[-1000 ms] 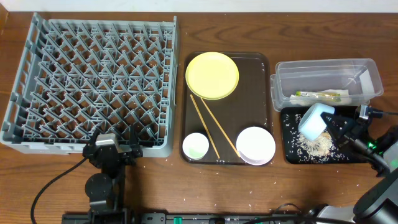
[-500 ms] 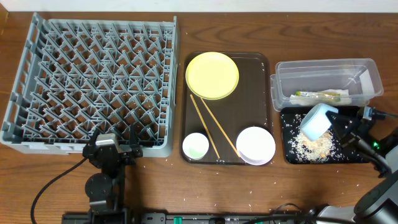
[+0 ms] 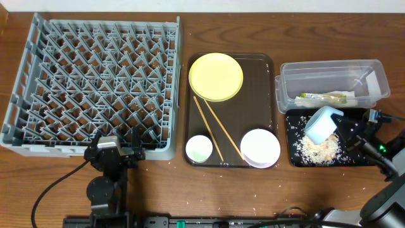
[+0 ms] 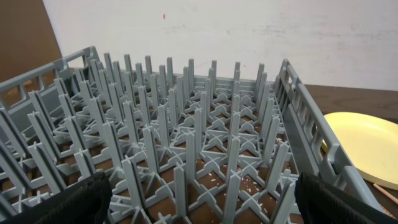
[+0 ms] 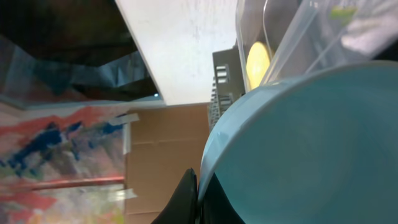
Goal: Sort waste into correct bins and load items into the dishwasher
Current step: 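Carry blue bowl over black tray and tip rice out, then return empty blue bowl to the brown tray with right gripper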
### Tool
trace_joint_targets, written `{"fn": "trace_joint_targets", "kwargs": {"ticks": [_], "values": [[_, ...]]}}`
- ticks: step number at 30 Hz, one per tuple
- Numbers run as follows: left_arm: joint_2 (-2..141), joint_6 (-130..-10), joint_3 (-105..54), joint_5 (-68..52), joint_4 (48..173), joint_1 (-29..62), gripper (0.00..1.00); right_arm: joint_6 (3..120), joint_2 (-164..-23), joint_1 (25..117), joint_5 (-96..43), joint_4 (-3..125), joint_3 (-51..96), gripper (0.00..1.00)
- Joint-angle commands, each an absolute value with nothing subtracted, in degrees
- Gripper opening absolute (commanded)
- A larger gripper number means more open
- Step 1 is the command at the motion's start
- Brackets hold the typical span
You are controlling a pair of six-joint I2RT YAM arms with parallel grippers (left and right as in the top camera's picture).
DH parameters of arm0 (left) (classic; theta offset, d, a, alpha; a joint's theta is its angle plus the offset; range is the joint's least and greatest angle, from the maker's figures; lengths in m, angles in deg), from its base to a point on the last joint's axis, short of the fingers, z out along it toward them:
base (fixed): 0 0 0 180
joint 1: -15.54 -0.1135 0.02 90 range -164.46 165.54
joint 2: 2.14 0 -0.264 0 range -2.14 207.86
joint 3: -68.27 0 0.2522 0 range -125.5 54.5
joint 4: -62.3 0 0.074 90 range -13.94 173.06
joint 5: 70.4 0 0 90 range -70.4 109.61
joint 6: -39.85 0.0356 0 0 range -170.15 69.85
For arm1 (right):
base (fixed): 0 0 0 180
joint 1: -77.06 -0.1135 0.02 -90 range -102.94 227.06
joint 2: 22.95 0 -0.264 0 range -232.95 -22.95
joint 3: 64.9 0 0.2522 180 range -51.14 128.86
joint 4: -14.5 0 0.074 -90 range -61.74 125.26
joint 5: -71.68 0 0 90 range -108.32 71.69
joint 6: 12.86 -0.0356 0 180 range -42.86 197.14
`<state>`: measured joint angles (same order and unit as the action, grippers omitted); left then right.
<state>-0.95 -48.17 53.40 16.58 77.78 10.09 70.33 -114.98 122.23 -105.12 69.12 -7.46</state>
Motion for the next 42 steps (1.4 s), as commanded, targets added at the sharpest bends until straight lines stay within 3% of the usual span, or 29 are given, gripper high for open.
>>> {"fn": "trace_joint_targets", "kwargs": {"ticks": [1,16,24,33,42], "values": [[-1.1,-47.4,54.3,16.7,79.9,10.4,0.94,71.1,-115.1,123.3,-106.4,66.9,-7.4,0.01],[-1.1,-47.4,54.3,16.7,79.9,10.4,0.94,76.2,-113.8,121.1,-102.4,72.0,-7.4,0.01],[-1.1,-47.4,54.3,16.7,79.9,10.4,0.94,76.5,-100.9,114.1,-89.5,77.6,-4.9,0.01],[-1.1,-47.4,54.3,16.7,79.9,10.4,0.94,66.8,-87.4,90.3,-58.1,79.5,10.9,0.01],[-1.1,-47.4,54.3,16.7,79.9,10.4,0.94,63.0,-95.5,58.6,-27.5,77.7,23.1,0.01]]}}
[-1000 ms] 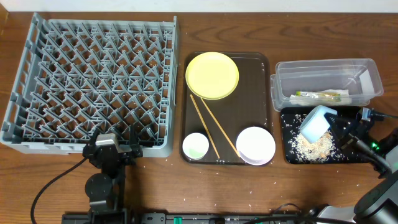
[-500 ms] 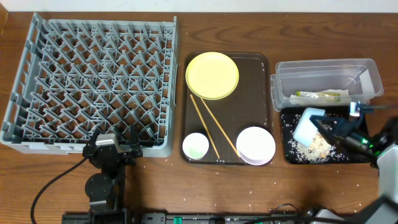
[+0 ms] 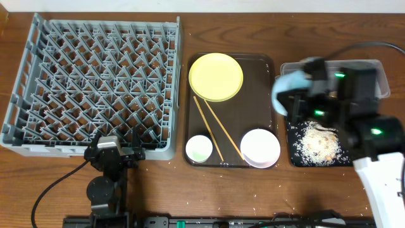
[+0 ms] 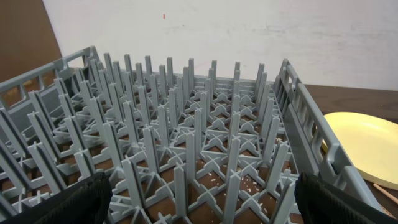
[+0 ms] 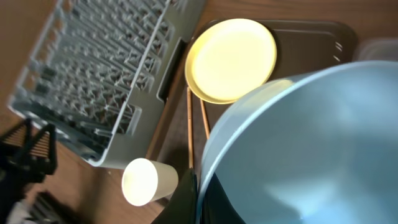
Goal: Sort waste into correct bins and load items into the dishwasher
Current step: 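Return empty blue bowl to the brown tray with right gripper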
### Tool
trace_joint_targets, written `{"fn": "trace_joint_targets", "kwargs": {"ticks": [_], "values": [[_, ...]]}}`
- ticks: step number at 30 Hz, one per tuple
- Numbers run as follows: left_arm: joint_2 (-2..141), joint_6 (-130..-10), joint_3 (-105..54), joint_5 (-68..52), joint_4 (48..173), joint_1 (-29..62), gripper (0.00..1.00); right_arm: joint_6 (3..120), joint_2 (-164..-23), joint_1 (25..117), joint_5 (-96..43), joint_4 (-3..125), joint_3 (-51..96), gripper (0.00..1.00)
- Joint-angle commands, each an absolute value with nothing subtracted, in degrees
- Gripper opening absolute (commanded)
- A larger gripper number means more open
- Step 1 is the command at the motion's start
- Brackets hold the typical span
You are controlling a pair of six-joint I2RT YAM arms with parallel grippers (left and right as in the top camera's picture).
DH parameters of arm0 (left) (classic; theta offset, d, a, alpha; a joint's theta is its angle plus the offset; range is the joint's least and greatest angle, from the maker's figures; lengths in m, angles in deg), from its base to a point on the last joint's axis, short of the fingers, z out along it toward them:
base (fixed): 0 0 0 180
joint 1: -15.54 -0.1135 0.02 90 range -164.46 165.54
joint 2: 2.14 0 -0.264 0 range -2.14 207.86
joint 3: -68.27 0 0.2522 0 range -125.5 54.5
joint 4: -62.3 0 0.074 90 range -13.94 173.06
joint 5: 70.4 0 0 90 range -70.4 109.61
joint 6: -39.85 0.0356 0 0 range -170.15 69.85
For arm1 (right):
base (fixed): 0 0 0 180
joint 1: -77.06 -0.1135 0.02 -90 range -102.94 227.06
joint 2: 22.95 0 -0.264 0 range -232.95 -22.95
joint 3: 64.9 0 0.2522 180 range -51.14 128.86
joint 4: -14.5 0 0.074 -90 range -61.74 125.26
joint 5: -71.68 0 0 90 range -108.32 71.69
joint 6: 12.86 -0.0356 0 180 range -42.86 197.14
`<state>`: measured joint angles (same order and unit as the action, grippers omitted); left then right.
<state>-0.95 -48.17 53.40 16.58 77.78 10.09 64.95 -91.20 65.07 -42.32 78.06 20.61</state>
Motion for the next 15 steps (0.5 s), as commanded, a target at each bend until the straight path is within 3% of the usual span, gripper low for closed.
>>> {"fn": "trace_joint_targets", "kwargs": {"ticks": [1,5,15], "values": [[-1.1,-47.4,54.3,16.7,79.9,10.4,0.94,63.1,-97.5,56.4,-25.7,77.3,23.8,0.01],[-1.1,-47.4,54.3,16.7,79.9,10.4,0.94,65.0,-108.8,50.3,-21.6,76.7,27.1,0.01],[-1.1,-47.4,54.3,16.7,79.9,10.4,0.94,67.0,-125.4,47.9,-21.4,75.0,28.4,0.01]]}}
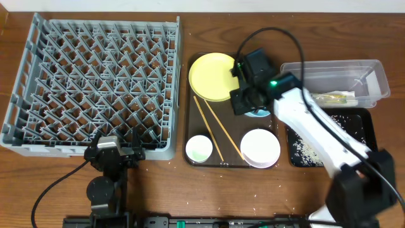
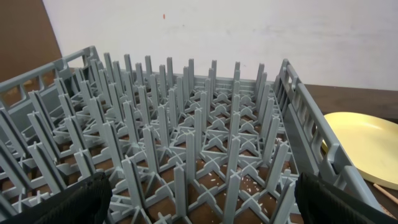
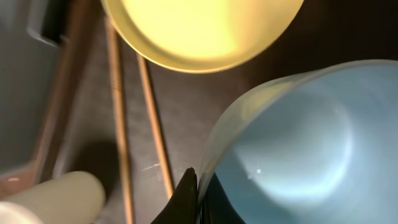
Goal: Sort waste into correct bins and load items into the dishwasher
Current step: 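Return empty blue bowl to the brown tray with right gripper, then grasp white cup on brown tray with right gripper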
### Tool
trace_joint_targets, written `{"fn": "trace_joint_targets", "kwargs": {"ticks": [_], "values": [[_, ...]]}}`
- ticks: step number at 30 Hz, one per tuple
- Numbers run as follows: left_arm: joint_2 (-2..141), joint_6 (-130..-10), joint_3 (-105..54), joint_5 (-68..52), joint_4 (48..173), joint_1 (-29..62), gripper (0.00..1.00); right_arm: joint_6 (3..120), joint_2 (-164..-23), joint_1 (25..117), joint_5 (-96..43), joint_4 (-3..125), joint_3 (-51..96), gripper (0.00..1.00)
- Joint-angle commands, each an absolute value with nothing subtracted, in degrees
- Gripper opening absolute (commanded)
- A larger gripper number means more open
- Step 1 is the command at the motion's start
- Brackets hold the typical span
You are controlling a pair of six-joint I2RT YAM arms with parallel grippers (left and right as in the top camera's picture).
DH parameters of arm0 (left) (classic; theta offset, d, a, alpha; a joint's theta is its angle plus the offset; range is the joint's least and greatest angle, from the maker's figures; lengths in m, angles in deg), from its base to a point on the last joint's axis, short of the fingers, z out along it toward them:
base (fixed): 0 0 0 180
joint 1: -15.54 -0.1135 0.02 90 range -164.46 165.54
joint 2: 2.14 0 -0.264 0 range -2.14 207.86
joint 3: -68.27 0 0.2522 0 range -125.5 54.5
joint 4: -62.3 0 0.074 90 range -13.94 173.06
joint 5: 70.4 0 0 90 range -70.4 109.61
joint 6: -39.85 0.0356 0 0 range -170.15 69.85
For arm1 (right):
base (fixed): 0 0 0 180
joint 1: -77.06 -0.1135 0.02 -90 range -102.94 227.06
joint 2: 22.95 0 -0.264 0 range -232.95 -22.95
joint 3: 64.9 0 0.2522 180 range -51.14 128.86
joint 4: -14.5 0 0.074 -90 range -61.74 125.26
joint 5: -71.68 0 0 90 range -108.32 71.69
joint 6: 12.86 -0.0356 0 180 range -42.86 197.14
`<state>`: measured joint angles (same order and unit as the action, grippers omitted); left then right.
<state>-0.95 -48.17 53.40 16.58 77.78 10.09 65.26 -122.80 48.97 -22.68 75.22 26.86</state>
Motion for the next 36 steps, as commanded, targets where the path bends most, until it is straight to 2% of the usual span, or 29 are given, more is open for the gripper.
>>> {"fn": "trace_joint_targets", "kwargs": {"ticks": [1,8,21,31,32,36], "values": [[-1.1,-47.4,54.3,16.7,79.9,10.4,0.94,67.0,-126.1,47.8,-21.4,75.0,28.4,0.01],[-1.1,-47.4,54.3,16.7,79.9,10.4,0.94,66.9,-131.5,47.4,-21.4,74.1,28.4,0.03],[-1.1,-47.4,54.3,16.7,79.9,10.4,0.94,67.1,-131.0,47.4,-22.2,75.3,29.7,0.2],[-1.1,-47.4,54.3,16.7,79.9,10.4,0.94,66.4,-126.9,47.4,-28.0,93.6,43.1,0.4],[-1.1,-47.4,54.3,16.7,79.9,10.4,0.94,65.8,-126.5,47.3,-28.2,96.0,43.1,0.45],[-1.1,-47.4,54.3,16.7,79.9,10.4,0.94,63.8,-126.5,47.3,-28.3,102.4,42.0,0.47]]}}
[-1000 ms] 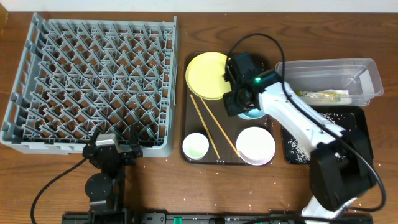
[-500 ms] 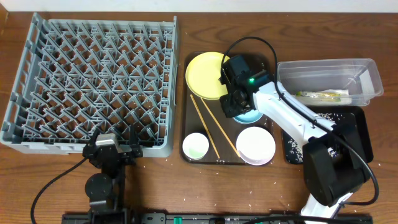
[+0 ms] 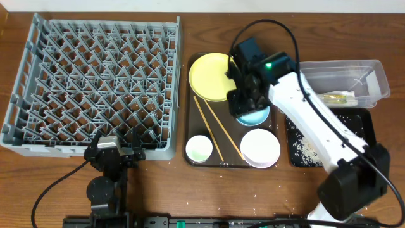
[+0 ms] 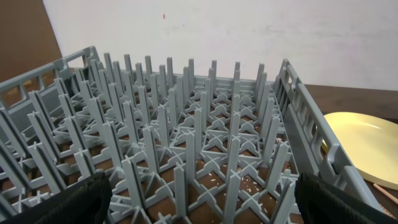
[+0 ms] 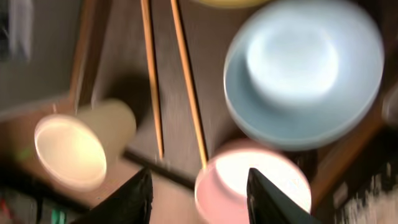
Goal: Sort waste into correct bins and load items into the dishwasher
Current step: 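Grasp white cup on brown tray with right gripper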
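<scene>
The light blue bowl [image 3: 254,116] [image 5: 305,68] sits upright on the brown tray [image 3: 266,63], just below the yellow plate [image 3: 212,76]. My right gripper [image 3: 243,100] [image 5: 199,199] hovers above it, open, nothing between its fingers [image 5: 138,198]. Also on the tray are two chopsticks [image 3: 215,130] [image 5: 186,81], a cream cup [image 3: 199,147] [image 5: 81,143] and a pink bowl [image 3: 260,147] [image 5: 252,186]. The grey dish rack [image 3: 95,82] [image 4: 199,137] stands at the left, holding nothing. My left gripper [image 3: 114,152] [image 4: 199,205] rests open at its front edge.
A clear plastic bin [image 3: 342,79] with wrappers stands at the back right. In front of it a black tray [image 3: 361,126] holds spilled rice [image 3: 311,147]. Rice grains are scattered on the wooden table [image 3: 171,190].
My right gripper was shut on the blue bowl's rim low over the tray. Now it is open and higher, and the bowl rests on the tray. The left arm is unchanged.
My right gripper first held the blue bowl tilted over the black tray with rice. Then it carried the bowl by the tray's right edge, then held it over the tray below the yellow plate. Now the bowl lies there, let go.
</scene>
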### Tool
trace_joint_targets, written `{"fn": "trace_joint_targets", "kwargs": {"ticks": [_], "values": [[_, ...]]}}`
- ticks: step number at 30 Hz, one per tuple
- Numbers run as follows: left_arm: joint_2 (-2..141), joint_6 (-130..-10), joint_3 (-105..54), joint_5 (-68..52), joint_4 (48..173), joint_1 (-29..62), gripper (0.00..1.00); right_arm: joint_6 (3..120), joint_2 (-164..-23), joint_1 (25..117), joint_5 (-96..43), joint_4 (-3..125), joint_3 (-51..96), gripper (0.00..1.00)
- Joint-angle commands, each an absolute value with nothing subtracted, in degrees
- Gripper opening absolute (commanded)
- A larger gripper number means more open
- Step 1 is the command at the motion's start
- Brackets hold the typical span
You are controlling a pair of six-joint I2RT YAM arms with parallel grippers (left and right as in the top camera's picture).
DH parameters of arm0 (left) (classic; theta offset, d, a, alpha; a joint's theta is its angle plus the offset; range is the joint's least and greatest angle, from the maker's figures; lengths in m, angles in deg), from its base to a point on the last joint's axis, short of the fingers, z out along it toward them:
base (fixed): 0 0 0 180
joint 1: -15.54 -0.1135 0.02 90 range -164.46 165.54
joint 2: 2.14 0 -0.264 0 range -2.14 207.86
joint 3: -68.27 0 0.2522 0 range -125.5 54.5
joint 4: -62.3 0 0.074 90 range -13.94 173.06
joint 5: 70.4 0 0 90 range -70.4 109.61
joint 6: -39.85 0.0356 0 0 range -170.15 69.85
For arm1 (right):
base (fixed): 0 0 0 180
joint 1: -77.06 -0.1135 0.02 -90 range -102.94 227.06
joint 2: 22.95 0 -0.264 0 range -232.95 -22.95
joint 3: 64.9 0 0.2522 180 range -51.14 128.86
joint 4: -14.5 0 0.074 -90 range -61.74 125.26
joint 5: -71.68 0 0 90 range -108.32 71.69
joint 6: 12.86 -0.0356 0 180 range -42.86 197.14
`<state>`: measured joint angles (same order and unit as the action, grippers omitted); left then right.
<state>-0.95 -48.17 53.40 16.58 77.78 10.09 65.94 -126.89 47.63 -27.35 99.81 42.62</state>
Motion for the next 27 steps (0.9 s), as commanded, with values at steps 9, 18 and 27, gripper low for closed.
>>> {"fn": "trace_joint_targets", "kwargs": {"ticks": [9,18,27], "values": [[-1.1,-47.4,54.3,16.7,79.9,10.4,0.94,58.8,-126.5,43.6,-28.3,101.4,32.2,0.47],[-1.1,-47.4,54.3,16.7,79.9,10.4,0.94,54.2,-126.5,39.0,-27.3,95.2,23.2,0.47],[-1.1,-47.4,54.3,16.7,79.9,10.4,0.94,53.6,-126.5,38.3,-26.2,91.0,19.6,0.47]]}}
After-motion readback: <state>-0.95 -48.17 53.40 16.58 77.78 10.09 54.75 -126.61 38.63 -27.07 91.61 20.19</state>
